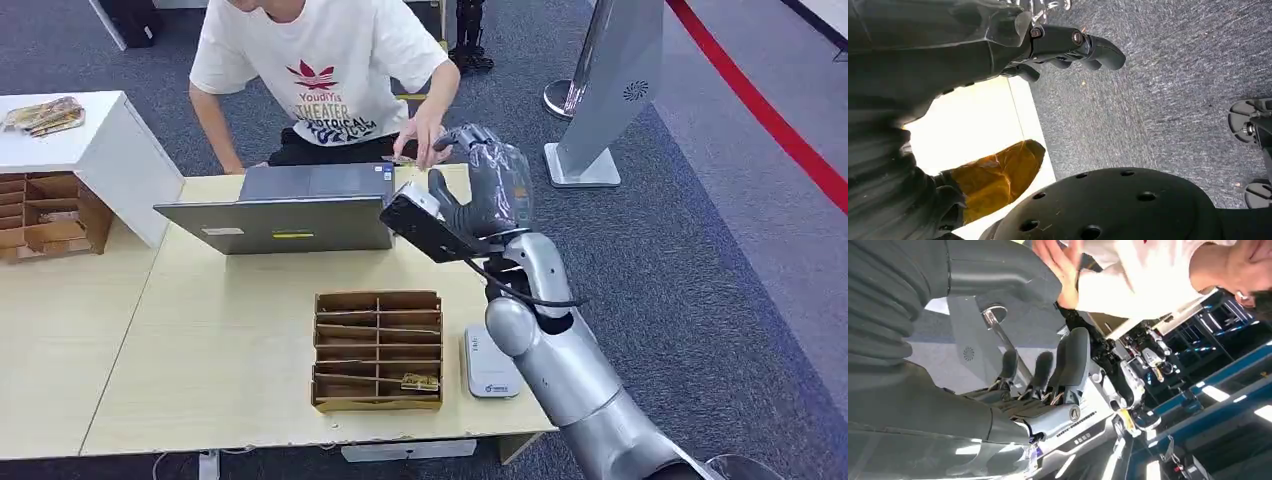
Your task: Pass the card to the sensor for recognition and then transmit it.
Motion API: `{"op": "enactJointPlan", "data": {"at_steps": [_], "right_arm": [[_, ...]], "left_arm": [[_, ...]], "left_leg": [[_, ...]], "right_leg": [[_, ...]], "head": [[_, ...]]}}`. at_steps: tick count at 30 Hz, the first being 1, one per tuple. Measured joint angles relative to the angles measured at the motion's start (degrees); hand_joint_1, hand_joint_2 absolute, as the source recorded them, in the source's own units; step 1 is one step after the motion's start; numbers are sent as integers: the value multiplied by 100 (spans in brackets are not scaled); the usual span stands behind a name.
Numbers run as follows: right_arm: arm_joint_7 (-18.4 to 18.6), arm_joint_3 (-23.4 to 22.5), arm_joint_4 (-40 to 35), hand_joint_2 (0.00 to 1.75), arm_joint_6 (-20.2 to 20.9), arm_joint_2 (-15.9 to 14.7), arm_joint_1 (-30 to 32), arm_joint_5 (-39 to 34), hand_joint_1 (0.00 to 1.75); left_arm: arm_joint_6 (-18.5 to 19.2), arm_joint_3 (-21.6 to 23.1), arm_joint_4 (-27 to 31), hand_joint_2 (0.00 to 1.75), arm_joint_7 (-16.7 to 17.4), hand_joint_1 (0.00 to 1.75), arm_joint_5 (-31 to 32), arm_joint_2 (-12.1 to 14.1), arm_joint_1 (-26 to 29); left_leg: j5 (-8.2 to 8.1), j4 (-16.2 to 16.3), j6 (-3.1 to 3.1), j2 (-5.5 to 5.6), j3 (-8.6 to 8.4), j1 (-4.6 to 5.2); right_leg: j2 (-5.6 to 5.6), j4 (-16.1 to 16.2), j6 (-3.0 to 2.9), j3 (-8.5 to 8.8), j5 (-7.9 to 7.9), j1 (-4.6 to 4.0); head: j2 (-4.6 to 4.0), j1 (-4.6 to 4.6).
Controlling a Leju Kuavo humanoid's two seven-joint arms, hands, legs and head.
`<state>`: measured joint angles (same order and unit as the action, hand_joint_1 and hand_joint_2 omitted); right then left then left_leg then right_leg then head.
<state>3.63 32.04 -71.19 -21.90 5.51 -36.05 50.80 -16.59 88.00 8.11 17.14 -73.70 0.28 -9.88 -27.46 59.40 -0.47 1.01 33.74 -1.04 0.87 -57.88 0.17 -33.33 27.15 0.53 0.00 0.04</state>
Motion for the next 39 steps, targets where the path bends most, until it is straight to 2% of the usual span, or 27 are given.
{"op": "enactJointPlan", "data": {"at_steps": [2, 3, 9, 13, 16, 19, 20, 21, 22, 23, 25, 26, 30, 39], "right_arm": [[0, 2, 29, 175, 0, 9, -1, 0, 89], [0, 7, 35, 175, 0, 9, -1, 0, 0], [57, 11, 68, 175, 51, 9, -2, 22, 0], [96, 46, 112, 175, 225, 9, 9, 26, 0], [-132, 87, 68, 175, 243, 9, 192, -230, 0], [-514, 140, -344, 175, 157, 9, 671, -676, 0], [-612, 183, -526, 175, 129, 4, 840, -801, 3], [-709, 219, -696, 175, 94, -9, 1023, -929, 16], [-787, 254, -860, 175, 63, -26, 1187, -1032, 70], [-891, 314, -1079, 175, 16, -59, 1394, -1143, 133], [-1047, 443, -1424, 175, -72, -144, 1770, -1250, 148], [-1093, 496, -1530, 175, -101, -175, 1932, -1261, 150], [-1145, 686, -1939, 175, -216, -330, 2404, -1307, 173], [-1152, 815, -2203, 175, -277, -520, 2753, -1311, 173]], "left_arm": [[0, 0, 0, 175, 0, 0, 0, 0, -1], [0, 0, 0, 175, 0, 0, 0, 0, -1], [2, 0, 0, 175, 0, 0, -15, 0, 0], [13, 0, 0, 175, -9, 0, -64, 0, 3], [11, 0, 0, 175, -70, 0, -175, 0, 20], [-24, -13, 0, 175, -177, 0, -328, 2, 87], [-37, -26, 0, 175, -203, 0, -376, 2, 112], [-50, -44, 0, 175, -232, 0, -415, 2, 136], [-63, -63, 0, 175, -238, 0, -453, 2, 153], [-72, -70, 0, 175, -247, 0, -502, 2, 172], [-90, -98, 0, 175, -247, 0, -583, 2, 197], [-96, -114, 0, 175, -247, 0, -606, 2, 205], [-133, -208, 0, 175, -245, 0, -682, 2, 214], [-184, -260, 0, 175, -236, 0, -734, 2, 239]], "left_leg": [[0, 0, 0, 0, 0, 0], [0, 0, 0, 0, 0, 0], [0, 0, 0, 0, 1, 0], [0, 0, 0, 0, 0, 0], [0, 0, 0, 1, 0, 0], [-2, 0, 0, 1, 1, 0], [-5, -1, -2, 0, 1, 0], [-6, -1, -1, 0, 2, 0], [-8, -1, -2, 1, 3, 0], [-10, -1, 0, 1, 3, 0], [-13, -1, 3, 1, 3, 0], [-17, -1, 4, 0, 4, 0], [-16, -1, 4, 0, 3, 0], [-15, -1, 4, -2, 1, 0]], "right_leg": [[0, 0, 0, 0, 0, 0], [0, 0, 0, 0, 0, 0], [0, 0, 0, 0, 0, 0], [0, 0, 0, 0, 0, 0], [0, 0, 0, 0, 0, 0], [1, 1, 0, -3, 4, 0], [2, 1, 0, -5, 5, 0], [2, 2, 4, -7, 9, 0], [1, 2, 2, -7, 11, 0], [0, 3, 0, -7, 13, 0], [0, 4, 1, -7, 18, 0], [1, 4, 1, -7, 18, 0], [1, 4, 1, -6, 18, 0], [1, 3, 0, -4, 17, 0]], "head": [[0, 0], [0, -2], [0, 0], [0, 0], [0, -2], [0, 0], [0, -4], [0, 0], [0, 0], [0, -2], [0, -2], [0, 0], [0, 0], [0, -2]]}}
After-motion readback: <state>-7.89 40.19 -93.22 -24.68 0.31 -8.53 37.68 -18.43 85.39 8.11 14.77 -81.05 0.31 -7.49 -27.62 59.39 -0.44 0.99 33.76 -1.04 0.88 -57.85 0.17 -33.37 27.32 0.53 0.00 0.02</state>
